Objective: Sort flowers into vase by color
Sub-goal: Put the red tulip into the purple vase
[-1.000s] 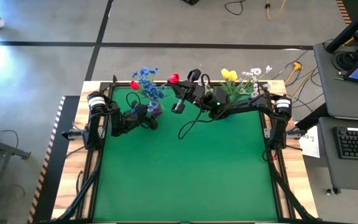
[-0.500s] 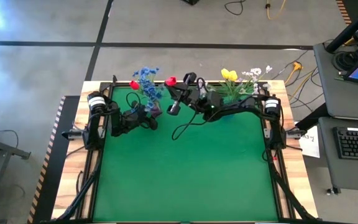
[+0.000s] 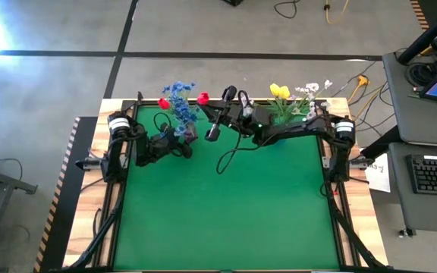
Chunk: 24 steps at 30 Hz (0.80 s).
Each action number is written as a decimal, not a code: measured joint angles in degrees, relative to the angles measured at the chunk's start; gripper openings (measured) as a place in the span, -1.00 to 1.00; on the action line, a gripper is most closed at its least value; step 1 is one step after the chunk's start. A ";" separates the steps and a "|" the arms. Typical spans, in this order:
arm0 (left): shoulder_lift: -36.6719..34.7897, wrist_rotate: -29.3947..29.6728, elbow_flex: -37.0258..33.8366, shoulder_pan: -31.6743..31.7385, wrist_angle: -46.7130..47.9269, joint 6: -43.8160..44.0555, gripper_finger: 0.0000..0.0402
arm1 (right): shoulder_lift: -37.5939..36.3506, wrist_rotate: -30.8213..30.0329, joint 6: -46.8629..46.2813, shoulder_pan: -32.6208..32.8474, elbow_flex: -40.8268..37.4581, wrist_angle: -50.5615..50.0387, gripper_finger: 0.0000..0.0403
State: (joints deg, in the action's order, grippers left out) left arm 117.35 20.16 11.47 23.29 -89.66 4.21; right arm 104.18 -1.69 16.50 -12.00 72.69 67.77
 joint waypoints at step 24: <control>-3.66 3.15 -2.16 0.00 0.17 4.03 0.69 | -8.49 -0.46 1.17 1.39 0.05 -16.73 -0.95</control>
State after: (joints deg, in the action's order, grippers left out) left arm 113.69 23.31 9.31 23.29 -89.49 8.23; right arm 95.69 -2.14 17.67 -10.61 72.74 51.04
